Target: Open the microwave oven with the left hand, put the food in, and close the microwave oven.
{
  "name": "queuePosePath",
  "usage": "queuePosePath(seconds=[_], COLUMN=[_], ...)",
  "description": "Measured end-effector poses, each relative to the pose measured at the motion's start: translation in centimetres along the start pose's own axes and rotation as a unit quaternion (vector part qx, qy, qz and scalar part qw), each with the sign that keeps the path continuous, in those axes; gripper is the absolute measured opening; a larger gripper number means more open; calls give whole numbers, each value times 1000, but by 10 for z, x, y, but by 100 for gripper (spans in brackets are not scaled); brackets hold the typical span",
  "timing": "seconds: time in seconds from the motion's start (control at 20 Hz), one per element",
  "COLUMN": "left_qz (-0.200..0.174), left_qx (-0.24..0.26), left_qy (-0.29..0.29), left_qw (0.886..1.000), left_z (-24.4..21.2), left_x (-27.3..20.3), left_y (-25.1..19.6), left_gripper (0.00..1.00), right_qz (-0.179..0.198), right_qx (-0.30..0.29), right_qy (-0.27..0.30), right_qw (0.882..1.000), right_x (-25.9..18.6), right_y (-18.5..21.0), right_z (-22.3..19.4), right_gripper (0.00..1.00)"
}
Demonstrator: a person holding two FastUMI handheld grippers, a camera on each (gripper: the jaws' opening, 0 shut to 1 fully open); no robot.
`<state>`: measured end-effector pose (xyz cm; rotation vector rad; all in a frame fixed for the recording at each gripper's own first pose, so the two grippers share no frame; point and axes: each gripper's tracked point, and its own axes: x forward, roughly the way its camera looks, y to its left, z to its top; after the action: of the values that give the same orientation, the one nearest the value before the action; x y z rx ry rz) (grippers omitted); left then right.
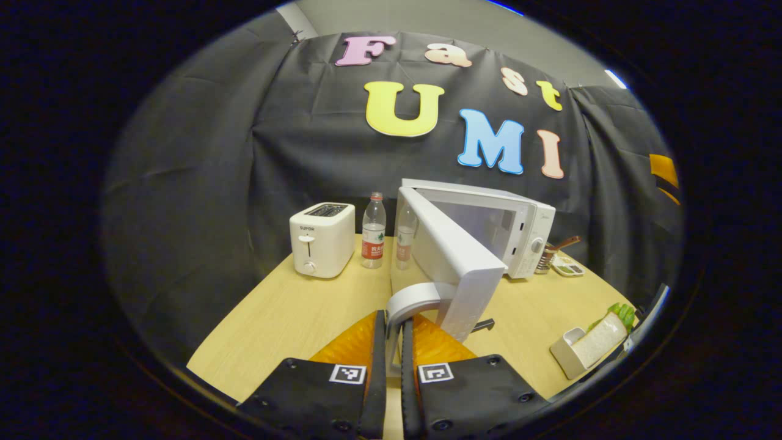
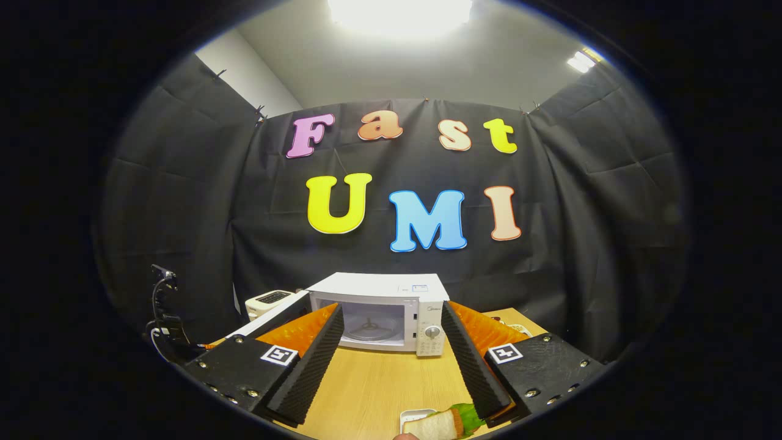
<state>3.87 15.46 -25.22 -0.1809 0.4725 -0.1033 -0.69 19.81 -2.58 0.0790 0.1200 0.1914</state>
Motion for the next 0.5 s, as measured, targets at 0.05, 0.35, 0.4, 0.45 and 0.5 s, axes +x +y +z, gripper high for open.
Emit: queuePosePath(seconds=[0.05, 0.35, 0.4, 0.45, 0.5], left_qz=[-5, 11, 16, 24, 34], left_qx=[1, 19, 16, 13, 8], left_qy=[-2, -5, -11, -18, -25], left_qw=[1000, 1000, 1000, 999, 999], left_z=[-2, 1, 7, 13, 21], left_x=[2, -18, -23, -29, -35], left_y=[3, 40, 46, 49, 55], left_gripper=[17, 19, 20, 19, 22], right_qz=[1, 0, 1, 3, 7], right_qx=[-2, 6, 7, 7, 8], right_qy=[0, 4, 4, 7, 11], right_qw=[1000, 1000, 1000, 1000, 1000], right_x=[1, 8, 8, 8, 8], right_y=[6, 28, 27, 26, 23], right_z=[1, 1, 1, 2, 0], right_gripper=[97, 97, 97, 97, 97])
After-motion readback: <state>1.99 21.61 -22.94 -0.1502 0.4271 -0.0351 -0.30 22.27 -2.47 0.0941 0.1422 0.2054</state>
